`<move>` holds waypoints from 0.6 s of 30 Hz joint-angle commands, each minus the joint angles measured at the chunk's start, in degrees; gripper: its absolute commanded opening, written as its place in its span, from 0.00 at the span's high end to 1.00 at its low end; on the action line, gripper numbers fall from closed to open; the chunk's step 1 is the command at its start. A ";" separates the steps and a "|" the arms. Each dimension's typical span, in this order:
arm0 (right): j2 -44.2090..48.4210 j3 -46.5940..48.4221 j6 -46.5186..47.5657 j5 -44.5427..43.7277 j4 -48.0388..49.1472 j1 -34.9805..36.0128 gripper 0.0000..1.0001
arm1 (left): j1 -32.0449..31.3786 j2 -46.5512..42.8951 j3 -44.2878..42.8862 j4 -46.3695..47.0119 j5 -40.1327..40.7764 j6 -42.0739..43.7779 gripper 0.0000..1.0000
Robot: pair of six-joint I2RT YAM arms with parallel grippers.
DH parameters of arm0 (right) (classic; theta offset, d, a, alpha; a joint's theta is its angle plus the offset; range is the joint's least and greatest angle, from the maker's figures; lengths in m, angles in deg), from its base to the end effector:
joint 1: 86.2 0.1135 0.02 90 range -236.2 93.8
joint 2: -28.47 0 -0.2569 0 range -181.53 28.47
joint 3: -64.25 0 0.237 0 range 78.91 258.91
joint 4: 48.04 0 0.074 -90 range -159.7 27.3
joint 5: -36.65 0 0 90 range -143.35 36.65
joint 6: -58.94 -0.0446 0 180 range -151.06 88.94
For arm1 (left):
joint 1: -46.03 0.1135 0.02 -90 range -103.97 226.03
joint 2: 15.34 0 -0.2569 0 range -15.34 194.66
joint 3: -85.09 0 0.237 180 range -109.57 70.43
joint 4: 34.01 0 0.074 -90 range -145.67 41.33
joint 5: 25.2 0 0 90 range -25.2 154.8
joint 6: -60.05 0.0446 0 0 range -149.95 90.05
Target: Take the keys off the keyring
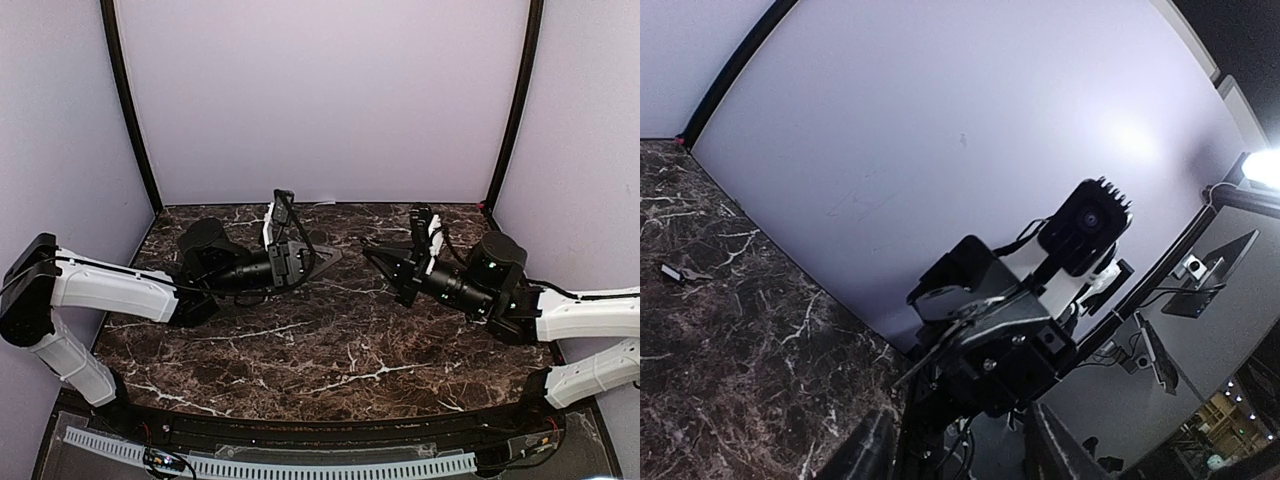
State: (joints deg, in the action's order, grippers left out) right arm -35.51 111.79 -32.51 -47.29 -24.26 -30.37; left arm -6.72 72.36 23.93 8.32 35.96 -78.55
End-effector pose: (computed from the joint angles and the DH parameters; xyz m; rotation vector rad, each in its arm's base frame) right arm 0.1376 0.2111 0.2924 -0.7674 1.2959 0.8892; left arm 0.1829 -0.2761 0.2951 0.5626 1.4773 -1.7745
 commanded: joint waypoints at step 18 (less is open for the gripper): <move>-2.80 24.46 3.72 17.54 -49.10 -0.46 1.00 | 0.72 -9.32 3.16 -10.04 -3.41 21.29 0.40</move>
State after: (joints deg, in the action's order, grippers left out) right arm -37.92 133.56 -27.40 -34.00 -71.96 -30.55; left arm -6.18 64.07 27.12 -0.75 38.12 -63.05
